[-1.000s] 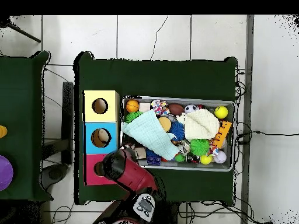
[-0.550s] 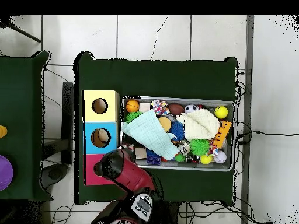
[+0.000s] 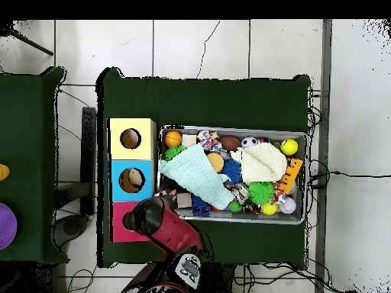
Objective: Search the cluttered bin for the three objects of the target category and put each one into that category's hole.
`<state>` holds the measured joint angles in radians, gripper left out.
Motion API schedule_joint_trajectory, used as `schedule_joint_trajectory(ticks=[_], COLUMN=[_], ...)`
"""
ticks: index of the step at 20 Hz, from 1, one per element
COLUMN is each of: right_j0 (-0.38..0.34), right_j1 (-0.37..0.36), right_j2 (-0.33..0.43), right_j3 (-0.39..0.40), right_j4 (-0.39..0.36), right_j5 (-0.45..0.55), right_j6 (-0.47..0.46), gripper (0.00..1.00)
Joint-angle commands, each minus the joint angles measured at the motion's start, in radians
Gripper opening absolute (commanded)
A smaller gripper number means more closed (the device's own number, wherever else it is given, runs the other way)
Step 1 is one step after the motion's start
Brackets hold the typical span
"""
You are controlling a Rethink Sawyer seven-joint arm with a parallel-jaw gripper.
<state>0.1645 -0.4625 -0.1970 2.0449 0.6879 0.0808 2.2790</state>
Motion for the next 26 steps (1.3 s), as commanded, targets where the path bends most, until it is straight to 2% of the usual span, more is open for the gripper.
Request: schedule_joint_trajectory(ticks=[1, 5, 6, 8, 11, 14, 17, 22, 26], right_j0=[-0.007, -0.001, 0.015, 0.003, 0.043, 0.107, 0.146, 0.143, 0.133], right_j1=[0.036, 0.032, 0.029, 0.011, -0.015, -0.051, -0.066, -0.081, -0.095], right_j2=[0.139, 0.129, 0.105, 0.114, 0.050, -0.065, -0.154, -0.199, -0.215], right_j3=[0.022, 0.019, 0.013, 0.026, 0.012, -0.039, -0.087, -0.120, -0.148], right_j4=[0.048, 0.054, 0.054, 0.057, 0.056, 0.026, -0.003, -0.044, -0.077], right_j5=[-0.001, 0.014, 0.031, 0.031, 0.118, 0.229, 0.280, 0.197, 0.222], right_j6=[0.249, 0.249, 0.244, 0.247, 0.248, 0.253, 0.238, 0.126, 0.098], gripper=[0.00, 0.00, 0.00, 0.00, 0.00, 0.00, 0.00, 0.00, 0.00])
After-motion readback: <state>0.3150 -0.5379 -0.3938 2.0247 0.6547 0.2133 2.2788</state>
